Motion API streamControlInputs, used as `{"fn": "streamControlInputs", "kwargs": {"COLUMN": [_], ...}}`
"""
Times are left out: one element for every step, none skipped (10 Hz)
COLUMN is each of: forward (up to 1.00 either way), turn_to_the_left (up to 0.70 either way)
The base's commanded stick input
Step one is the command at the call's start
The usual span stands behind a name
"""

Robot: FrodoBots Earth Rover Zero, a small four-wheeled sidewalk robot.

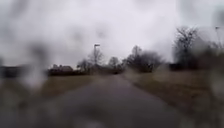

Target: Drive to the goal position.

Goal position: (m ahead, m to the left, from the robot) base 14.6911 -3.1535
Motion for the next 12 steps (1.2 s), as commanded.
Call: {"fn": "streamControlInputs", "kwargs": {"forward": [0.7, 0.7, 0.7, 0.7, 0.7, 0.7, 0.7, 0.7, 0.7, 0.7, 0.7, 0.7], "turn_to_the_left": [0.0, 0.0, 0.0, 0.0, 0.0, 0.0, 0.0, 0.0, 0.0, 0.0, 0.0, 0.15]}}
